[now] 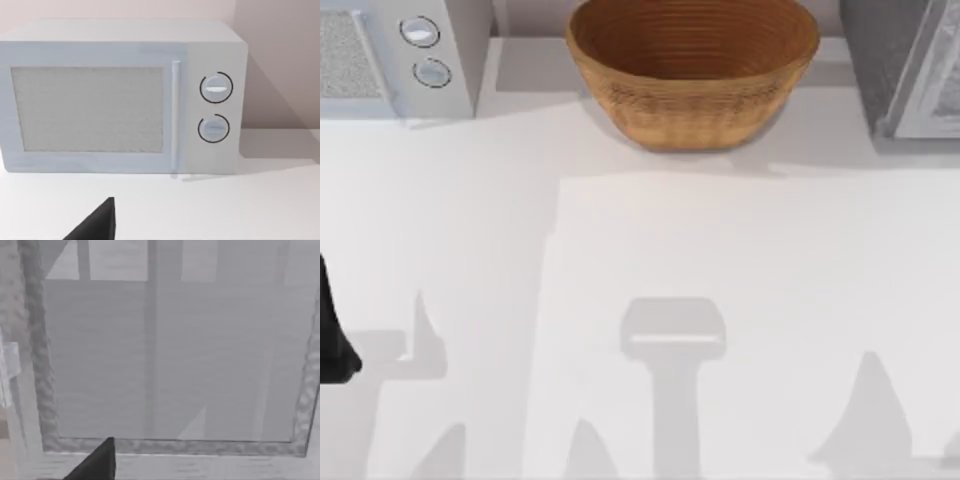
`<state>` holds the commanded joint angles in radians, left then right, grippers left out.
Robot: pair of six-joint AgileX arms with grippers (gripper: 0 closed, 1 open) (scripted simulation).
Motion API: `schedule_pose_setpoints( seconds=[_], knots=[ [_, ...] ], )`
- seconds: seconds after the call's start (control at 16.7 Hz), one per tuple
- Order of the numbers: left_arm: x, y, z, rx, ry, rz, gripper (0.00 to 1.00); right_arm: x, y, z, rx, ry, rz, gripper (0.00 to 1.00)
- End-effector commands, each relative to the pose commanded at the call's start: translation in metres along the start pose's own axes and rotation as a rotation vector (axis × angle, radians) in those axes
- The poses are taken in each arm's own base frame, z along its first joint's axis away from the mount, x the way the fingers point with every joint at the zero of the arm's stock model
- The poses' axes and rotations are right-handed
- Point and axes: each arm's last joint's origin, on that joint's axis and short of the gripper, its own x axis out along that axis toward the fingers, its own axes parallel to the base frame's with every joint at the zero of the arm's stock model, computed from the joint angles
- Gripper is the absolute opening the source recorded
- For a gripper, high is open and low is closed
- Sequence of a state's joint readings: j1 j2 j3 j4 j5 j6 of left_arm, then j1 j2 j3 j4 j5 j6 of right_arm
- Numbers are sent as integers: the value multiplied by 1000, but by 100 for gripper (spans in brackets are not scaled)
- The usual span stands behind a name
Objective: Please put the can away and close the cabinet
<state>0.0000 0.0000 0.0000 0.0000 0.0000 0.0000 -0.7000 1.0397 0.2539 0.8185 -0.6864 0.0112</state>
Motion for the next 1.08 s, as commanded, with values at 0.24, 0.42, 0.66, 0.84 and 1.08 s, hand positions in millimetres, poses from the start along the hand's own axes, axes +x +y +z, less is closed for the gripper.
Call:
schedule_pose_setpoints(
  seconds=[0.24,0.42,0.66,0.84,1.08],
  knots=[
    [0,0,0,0,0,0,100,0,-53,-22,14,17,5,100],
    [0,0,0,0,0,0,100,-7,-79,-36,18,20,8,100],
    [0,0,0,0,0,0,100,-11,-87,-41,20,21,9,100],
    [0,0,0,0,0,0,100,-11,-86,-41,23,23,11,100],
    [0,0,0,0,0,0,100,-5,-98,-31,19,20,12,100]
  ],
)
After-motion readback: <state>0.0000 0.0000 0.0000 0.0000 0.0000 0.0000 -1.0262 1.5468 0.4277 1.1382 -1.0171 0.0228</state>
